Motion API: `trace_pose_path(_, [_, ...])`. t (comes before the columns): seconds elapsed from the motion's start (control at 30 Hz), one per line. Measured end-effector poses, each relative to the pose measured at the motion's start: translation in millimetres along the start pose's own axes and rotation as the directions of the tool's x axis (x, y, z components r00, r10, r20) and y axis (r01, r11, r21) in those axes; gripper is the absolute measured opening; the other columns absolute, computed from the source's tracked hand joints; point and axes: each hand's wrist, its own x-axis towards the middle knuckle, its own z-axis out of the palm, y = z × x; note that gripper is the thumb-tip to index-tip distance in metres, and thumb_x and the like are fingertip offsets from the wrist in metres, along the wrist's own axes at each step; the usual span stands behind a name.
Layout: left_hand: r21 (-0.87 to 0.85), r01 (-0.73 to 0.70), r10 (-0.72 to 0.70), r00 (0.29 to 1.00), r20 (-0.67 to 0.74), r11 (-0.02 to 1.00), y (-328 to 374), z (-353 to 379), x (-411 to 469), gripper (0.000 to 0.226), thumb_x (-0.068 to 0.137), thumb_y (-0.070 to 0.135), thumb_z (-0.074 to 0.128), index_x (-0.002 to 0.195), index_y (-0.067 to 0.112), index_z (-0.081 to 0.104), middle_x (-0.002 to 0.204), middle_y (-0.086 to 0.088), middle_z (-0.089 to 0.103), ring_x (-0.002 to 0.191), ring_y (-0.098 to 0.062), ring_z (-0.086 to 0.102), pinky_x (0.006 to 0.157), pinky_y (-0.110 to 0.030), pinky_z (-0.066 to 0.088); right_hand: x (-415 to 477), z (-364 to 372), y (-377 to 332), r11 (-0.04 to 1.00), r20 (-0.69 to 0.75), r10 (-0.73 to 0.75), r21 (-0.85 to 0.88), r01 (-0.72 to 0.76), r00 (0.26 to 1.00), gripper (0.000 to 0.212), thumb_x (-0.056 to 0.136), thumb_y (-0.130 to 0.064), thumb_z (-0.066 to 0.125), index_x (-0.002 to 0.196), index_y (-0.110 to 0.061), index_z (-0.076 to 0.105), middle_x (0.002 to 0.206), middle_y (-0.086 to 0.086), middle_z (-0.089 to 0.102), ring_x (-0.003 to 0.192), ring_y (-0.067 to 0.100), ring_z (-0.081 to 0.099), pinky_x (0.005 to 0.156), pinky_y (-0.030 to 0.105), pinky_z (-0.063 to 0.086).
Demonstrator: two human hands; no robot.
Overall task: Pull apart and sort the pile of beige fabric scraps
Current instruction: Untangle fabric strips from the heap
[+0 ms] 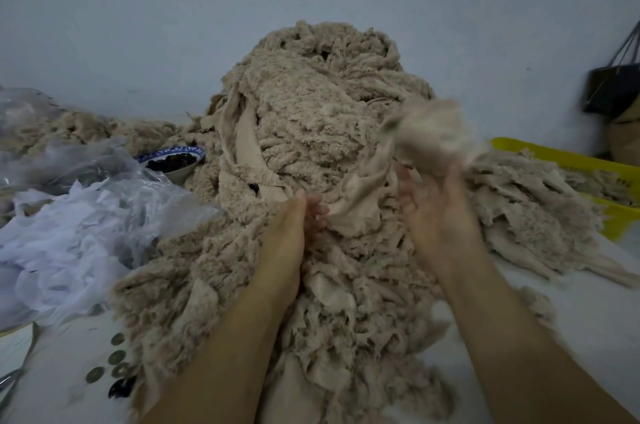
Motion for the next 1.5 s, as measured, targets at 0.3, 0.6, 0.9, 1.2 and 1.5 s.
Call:
trace_pose_path(0.3, [0.840,-0.201,-0.015,0.970,0.241,0.503,-11.9,-5.1,-0.7,0.036,0.094,0.045,0.061,0.121,0.022,0.060,0.120,0.003,0.055,0.110,-0.016,0.052,0.095,-0.031,0.047,-6.0,-14.7,47.6,0.374,0.005,0.078,-0.927,-0.025,0.997,0.011,0.100,-0.035,0.053,0.100,-0.033,0.063,0.093,-0.017,0.065,0.082,0.000,0.062,0.068,0.016,0.047])
trace_pose_path(0.6, [0.493,-0.066,0.011,0.993,0.114,0.868,-8.1,-8.5,-1.2,0.029,0.101,0.034,0.055,0.081,0.014,0.061,0.053,0.009,0.057,0.048,-0.004,0.052,0.046,-0.017,0.043,-7.6,-15.6,60.0,-0.041,0.128,0.160,-0.990,0.137,0.979,0.016,0.100,-0.029,0.054,0.111,-0.021,0.064,0.100,-0.006,0.054,0.094,0.013,0.057,0.071,0.022,0.040])
trace_pose_path(0.9, [0.332,0.048,-0.100,0.985,0.143,0.942,-1.6,-12.4,-0.1,0.030,0.099,0.041,0.056,0.088,0.023,0.077,0.075,0.008,0.074,0.062,0.001,0.066,0.053,-0.012,0.047,-21.6,-1.6,36.7,0.355,0.165,0.193,-0.931,0.088,0.967,0.013,0.092,-0.050,0.059,0.088,-0.038,0.062,0.093,-0.018,0.062,0.080,-0.013,0.056,0.059,0.006,0.040])
trace_pose_path(1.2, [0.226,-0.026,-0.042,0.956,0.291,0.974,-0.5,-19.4,2.3,0.049,0.080,0.068,0.059,0.102,0.026,0.073,0.088,0.012,0.075,0.079,-0.002,0.069,0.068,-0.013,0.050,-17.8,1.0,33.7,0.475,0.080,0.127,-0.880,0.010,0.989,0.027,0.098,-0.034,0.052,0.072,-0.035,0.060,0.055,-0.018,0.054,0.049,-0.003,0.046,0.049,0.016,0.037])
trace_pose_path(1.5, [0.242,-0.043,0.065,0.994,-0.084,0.969,2.4,-22.6,6.3,0.024,0.102,0.028,0.052,0.083,0.019,0.065,0.066,0.009,0.063,0.057,-0.007,0.056,0.050,-0.018,0.042,-6.7,-7.5,26.6,0.680,-0.302,0.081,-0.680,-0.274,0.950,0.018,0.091,-0.041,0.052,0.083,-0.025,0.054,0.079,-0.002,0.054,0.071,0.018,0.052,0.065,0.030,0.038])
